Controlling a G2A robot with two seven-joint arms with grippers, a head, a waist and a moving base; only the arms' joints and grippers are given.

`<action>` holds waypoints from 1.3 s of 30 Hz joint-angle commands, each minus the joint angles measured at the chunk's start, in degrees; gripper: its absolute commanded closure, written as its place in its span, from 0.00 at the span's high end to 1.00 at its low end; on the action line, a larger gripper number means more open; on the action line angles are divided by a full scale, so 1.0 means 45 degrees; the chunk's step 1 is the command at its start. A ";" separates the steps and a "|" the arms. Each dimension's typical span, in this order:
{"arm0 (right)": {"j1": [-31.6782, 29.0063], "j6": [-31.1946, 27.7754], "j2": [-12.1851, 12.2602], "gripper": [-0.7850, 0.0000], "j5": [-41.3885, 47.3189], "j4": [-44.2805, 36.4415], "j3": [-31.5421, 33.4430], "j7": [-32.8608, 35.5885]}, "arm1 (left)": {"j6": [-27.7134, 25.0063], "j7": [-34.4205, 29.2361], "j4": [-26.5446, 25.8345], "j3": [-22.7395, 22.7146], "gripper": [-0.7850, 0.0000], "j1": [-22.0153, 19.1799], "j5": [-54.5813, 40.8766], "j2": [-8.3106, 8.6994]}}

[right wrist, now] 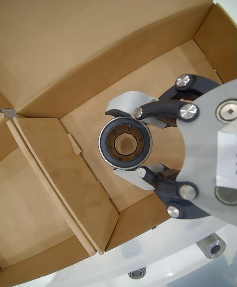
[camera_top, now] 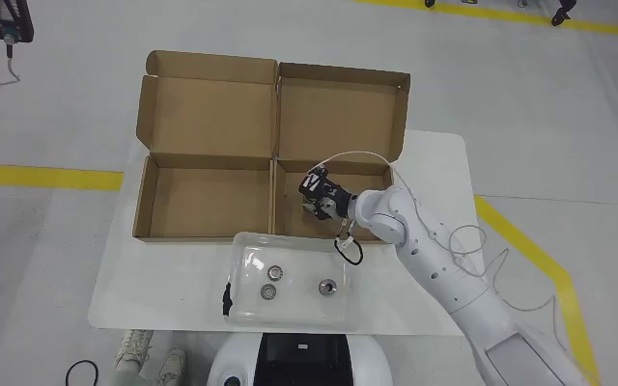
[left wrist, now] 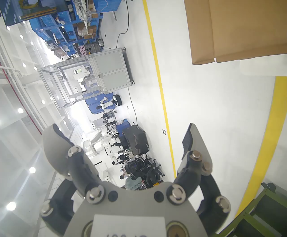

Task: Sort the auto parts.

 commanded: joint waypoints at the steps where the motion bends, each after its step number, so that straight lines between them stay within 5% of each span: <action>1: 0.0119 0.0021 -0.0058 0.00 0.0049 0.0186 -0.0101 0.0104 | 0.0000 0.0000 0.0000 0.0000 1.00 0.0000 0.0000 0.0000; 6: 0.0308 -0.0027 -0.0174 0.33 0.0176 0.0497 -0.0265 0.0088 | 0.0000 0.0000 0.0000 0.0000 1.00 0.0000 0.0000 0.0000; 15: 0.0371 -0.0343 -0.0162 0.71 0.0238 0.0096 -0.0094 0.0196 | 0.0000 0.0000 0.0000 0.0000 1.00 0.0000 0.0000 0.0000; 23: -0.0213 -0.0962 0.0160 0.73 0.0028 -0.1998 0.0582 0.0706 | 0.0000 0.0000 0.0000 0.0000 1.00 0.0000 0.0000 0.0000; 27: -0.0813 -0.1254 0.0400 0.85 -0.0078 -0.3657 0.1041 0.1416 | 0.0000 0.0000 0.0000 0.0000 1.00 0.0000 0.0000 0.0000; 39: -0.3551 -0.2262 0.1204 0.82 0.0418 -0.8017 0.2600 0.3879 | 0.0000 0.0000 0.0000 0.0000 1.00 0.0000 0.0000 0.0000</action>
